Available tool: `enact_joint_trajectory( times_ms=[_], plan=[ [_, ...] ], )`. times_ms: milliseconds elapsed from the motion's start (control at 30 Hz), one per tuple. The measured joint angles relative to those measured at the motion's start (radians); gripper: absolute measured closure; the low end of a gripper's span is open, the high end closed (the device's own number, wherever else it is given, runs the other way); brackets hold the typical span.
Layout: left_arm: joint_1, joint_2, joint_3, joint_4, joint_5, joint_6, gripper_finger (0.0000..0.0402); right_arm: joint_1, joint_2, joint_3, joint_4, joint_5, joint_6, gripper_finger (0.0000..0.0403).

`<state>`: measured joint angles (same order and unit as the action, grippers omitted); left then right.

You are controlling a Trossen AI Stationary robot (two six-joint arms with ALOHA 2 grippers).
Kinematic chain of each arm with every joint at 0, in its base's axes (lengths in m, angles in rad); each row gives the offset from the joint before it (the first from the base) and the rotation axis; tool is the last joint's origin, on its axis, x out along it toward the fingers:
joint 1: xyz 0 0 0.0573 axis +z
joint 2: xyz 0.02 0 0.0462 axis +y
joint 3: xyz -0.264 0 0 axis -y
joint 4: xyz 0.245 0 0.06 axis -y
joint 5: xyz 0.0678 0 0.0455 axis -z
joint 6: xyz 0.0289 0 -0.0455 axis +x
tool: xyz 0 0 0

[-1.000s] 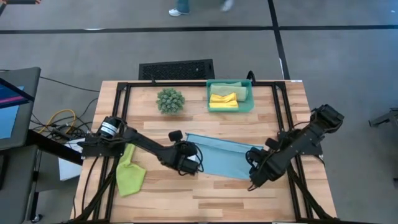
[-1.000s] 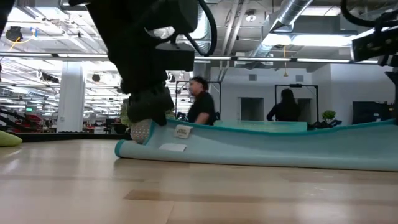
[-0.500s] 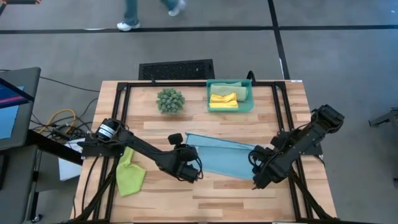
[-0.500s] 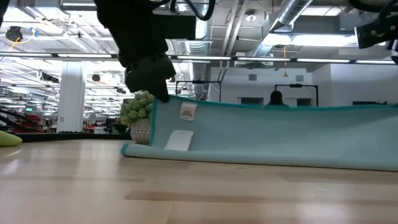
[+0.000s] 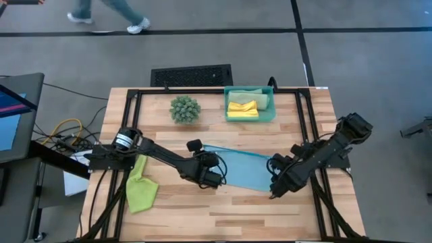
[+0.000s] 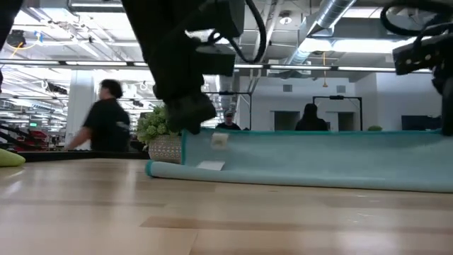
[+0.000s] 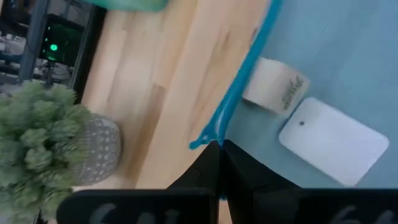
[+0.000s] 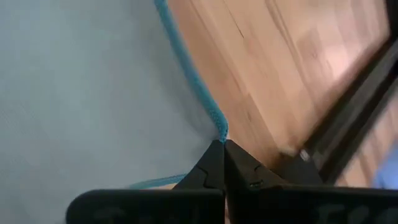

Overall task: Roll microfiber towels into tight, uniform cylinder then place into a basket
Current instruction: Roll the blue microfiber cloth

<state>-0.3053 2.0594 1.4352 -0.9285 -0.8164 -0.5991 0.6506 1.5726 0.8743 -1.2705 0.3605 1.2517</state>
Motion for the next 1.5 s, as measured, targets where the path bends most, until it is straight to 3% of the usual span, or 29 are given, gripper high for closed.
enact_joint_trajectory(
  times_ms=[300, 500, 833, 1033, 1100, 1300, 1500],
  plan=[
    [0.003, 0.037, 0.000, 0.008, 0.007, 0.013, 0.0401, -0.044, 0.000, -0.048, 0.100, 0.001, -0.056, 0.0382],
    [0.004, 0.037, 0.000, 0.010, -0.003, 0.004, 0.0394, -0.042, 0.000, -0.049, 0.092, -0.013, -0.022, 0.0353],
    [0.003, 0.037, 0.000, 0.009, -0.026, -0.022, 0.0318, -0.042, 0.000, -0.049, 0.055, -0.019, 0.009, 0.0269],
    [-0.016, 0.029, 0.028, -0.094, -0.057, -0.123, 0.0270, 0.017, 0.000, -0.049, -0.053, 0.004, 0.107, 0.0229],
    [-0.021, 0.029, 0.030, -0.096, -0.056, -0.131, 0.0267, 0.040, 0.000, -0.049, -0.009, 0.022, 0.088, 0.0231],
    [0.029, 0.029, -0.012, 0.109, 0.153, -0.038, 0.0295, 0.063, 0.000, -0.049, 0.228, 0.033, -0.044, 0.0286],
    [0.049, 0.035, -0.075, 0.211, 0.165, 0.002, 0.0335, 0.098, 0.000, -0.049, 0.406, -0.002, -0.168, 0.0358]
  ],
)
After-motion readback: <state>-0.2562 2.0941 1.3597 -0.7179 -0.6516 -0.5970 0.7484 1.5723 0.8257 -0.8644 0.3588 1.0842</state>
